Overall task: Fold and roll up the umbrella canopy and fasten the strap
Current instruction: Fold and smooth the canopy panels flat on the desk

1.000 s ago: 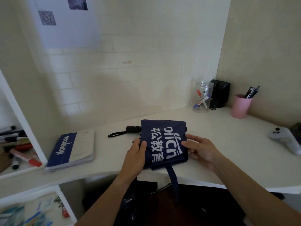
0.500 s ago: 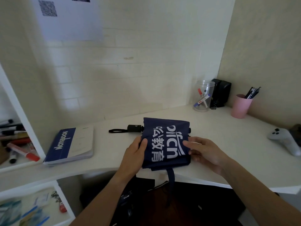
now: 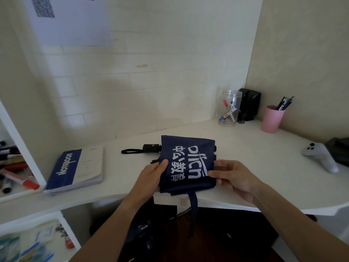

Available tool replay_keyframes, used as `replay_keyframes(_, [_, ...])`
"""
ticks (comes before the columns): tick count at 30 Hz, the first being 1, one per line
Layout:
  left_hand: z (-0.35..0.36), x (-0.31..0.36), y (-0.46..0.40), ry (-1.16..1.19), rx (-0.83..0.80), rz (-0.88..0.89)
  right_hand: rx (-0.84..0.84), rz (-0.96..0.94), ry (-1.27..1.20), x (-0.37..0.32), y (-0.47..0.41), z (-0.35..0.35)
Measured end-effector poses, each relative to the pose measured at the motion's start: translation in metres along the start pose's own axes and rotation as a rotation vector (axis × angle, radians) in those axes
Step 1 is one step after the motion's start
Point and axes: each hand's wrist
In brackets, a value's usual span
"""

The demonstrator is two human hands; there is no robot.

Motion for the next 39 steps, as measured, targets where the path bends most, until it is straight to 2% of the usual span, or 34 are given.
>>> replay_keyframes(7, [-0.006,-0.005,0.001,-0.144,0.025,0.044,-0.039,-0.027,0.110,0.004,0.004,-0.007])
replay_keyframes(13, [-0.008,-0.005,0.001,-0.157,0.024,0.044,0.043,-0.001,0.074,-0.002,0.008,-0.009])
replay_keyframes(19, [-0.008,-0.005,0.003,-0.168,0.020,0.058,0.006,0.016,0.228,-0.007,0.014,-0.015])
replay_keyframes(25, [-0.010,-0.004,0.005,-0.191,0.007,0.081,0.155,0.033,-0.069,-0.010,0.013,-0.001])
replay_keyframes(30, [-0.011,-0.007,0.006,-0.243,0.016,0.138,0.135,0.081,-0.235,-0.001,0.022,-0.002])
replay_keyframes(32, [-0.011,-0.008,0.005,-0.270,0.048,0.146,0.175,0.040,-0.153,0.003,0.022,0.000])
replay_keyframes(39, [-0.013,-0.007,0.005,-0.385,0.033,0.159,0.407,-0.075,0.391,0.008,0.019,0.017])
Point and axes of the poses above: each hand's wrist, its own y-axis away from the middle knuckle, its own z-axis out of the palm, x = y × z, and after that the axes turned 6 degrees about x, right-handed
